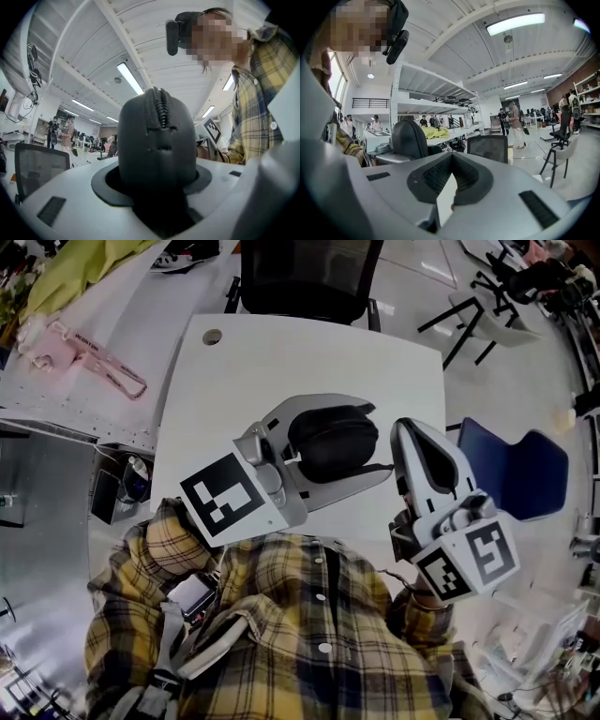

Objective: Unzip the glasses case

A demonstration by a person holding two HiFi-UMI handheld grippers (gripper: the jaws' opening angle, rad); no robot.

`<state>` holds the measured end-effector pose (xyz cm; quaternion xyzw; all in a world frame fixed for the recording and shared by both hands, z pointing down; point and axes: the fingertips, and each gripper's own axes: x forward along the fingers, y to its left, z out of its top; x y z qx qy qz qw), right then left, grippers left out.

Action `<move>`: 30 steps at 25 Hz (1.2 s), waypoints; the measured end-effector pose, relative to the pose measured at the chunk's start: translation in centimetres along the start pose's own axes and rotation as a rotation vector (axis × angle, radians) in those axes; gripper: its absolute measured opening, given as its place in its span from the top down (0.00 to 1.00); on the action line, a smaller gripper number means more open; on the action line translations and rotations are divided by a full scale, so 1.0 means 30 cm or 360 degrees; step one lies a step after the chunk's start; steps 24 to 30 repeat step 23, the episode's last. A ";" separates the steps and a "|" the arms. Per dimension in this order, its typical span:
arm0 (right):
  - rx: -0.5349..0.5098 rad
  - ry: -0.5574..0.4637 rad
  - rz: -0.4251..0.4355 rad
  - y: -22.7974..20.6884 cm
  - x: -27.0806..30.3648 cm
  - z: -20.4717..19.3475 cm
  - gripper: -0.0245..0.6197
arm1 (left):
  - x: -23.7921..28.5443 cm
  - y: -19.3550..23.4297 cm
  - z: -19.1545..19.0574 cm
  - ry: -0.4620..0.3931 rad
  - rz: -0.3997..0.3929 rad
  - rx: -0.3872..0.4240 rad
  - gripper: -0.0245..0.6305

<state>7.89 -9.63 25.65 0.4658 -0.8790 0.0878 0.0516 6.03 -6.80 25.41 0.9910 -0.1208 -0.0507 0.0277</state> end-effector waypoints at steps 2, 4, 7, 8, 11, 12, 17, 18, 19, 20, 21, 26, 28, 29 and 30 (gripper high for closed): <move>-0.0004 0.0001 0.0007 0.005 0.004 0.002 0.96 | -0.001 0.003 0.002 -0.0003 0.0002 -0.0009 0.58; -0.0006 0.0004 0.0016 0.011 0.008 0.002 0.96 | -0.003 0.006 0.004 -0.0007 0.0003 -0.0017 0.58; -0.0005 0.0004 0.0027 0.019 0.015 -0.002 0.96 | -0.007 0.007 0.002 -0.0007 0.0003 -0.0021 0.58; -0.0005 0.0004 0.0030 0.022 0.017 -0.003 0.96 | -0.010 0.008 0.002 -0.0007 0.0003 -0.0021 0.58; -0.0006 0.0011 0.0037 0.033 0.023 -0.001 0.96 | -0.020 0.010 0.004 -0.0007 0.0005 -0.0026 0.58; -0.0005 0.0011 0.0038 0.036 0.024 0.000 0.96 | -0.022 0.011 0.005 -0.0008 0.0005 -0.0026 0.58; 0.0002 0.0009 0.0042 0.047 0.029 0.000 0.96 | -0.032 0.013 0.006 -0.0007 0.0001 -0.0021 0.58; 0.0002 0.0009 0.0042 0.049 0.029 0.000 0.96 | -0.033 0.013 0.005 -0.0007 0.0000 -0.0020 0.58; 0.0002 0.0009 0.0042 0.051 0.028 -0.001 0.96 | -0.033 0.011 0.005 -0.0007 -0.0001 -0.0021 0.58; 0.0001 0.0010 0.0043 0.052 0.026 -0.001 0.96 | -0.033 0.008 0.004 -0.0006 -0.0002 -0.0021 0.58; 0.0001 0.0010 0.0043 0.053 0.023 -0.002 0.96 | -0.032 0.005 0.003 -0.0004 -0.0003 -0.0022 0.58; 0.0000 0.0011 0.0043 0.054 0.016 -0.002 0.96 | -0.031 -0.002 0.001 0.0000 -0.0004 -0.0024 0.58; 0.0000 0.0011 0.0043 0.054 0.016 -0.002 0.96 | -0.031 -0.002 0.001 0.0000 -0.0004 -0.0024 0.58; 0.0000 0.0011 0.0043 0.054 0.016 -0.002 0.96 | -0.031 -0.002 0.001 0.0000 -0.0004 -0.0024 0.58; 0.0000 0.0011 0.0043 0.054 0.016 -0.002 0.96 | -0.031 -0.002 0.001 0.0000 -0.0004 -0.0024 0.58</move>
